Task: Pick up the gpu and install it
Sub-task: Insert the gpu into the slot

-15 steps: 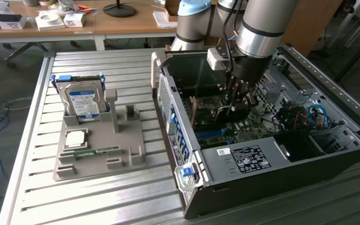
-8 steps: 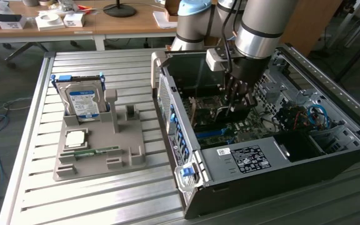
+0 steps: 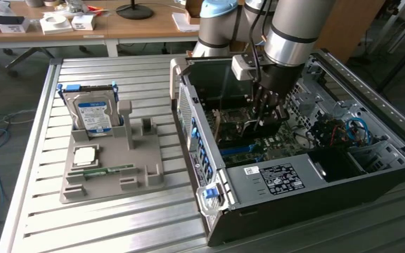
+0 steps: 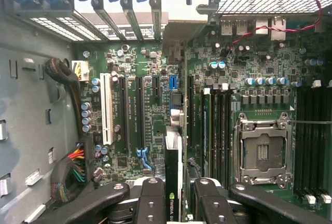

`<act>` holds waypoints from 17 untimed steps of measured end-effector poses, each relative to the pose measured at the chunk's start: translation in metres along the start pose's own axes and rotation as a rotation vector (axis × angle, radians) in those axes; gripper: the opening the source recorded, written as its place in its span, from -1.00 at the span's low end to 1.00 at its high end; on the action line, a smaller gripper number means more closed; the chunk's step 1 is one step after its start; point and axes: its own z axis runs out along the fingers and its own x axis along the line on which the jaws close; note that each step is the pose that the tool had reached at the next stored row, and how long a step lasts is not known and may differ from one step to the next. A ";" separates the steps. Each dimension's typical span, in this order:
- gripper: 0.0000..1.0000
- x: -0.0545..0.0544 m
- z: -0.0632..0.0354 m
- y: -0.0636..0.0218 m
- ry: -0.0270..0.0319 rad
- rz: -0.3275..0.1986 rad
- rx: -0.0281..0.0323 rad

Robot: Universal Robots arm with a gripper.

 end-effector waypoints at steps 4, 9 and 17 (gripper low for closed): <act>-0.47 0.000 0.0008 0.0001 0.0003 0.000 -0.0001; -0.47 0.000 0.0015 0.0000 0.0000 0.000 0.0000; -0.47 0.000 0.0016 0.0010 0.0003 0.000 -0.0001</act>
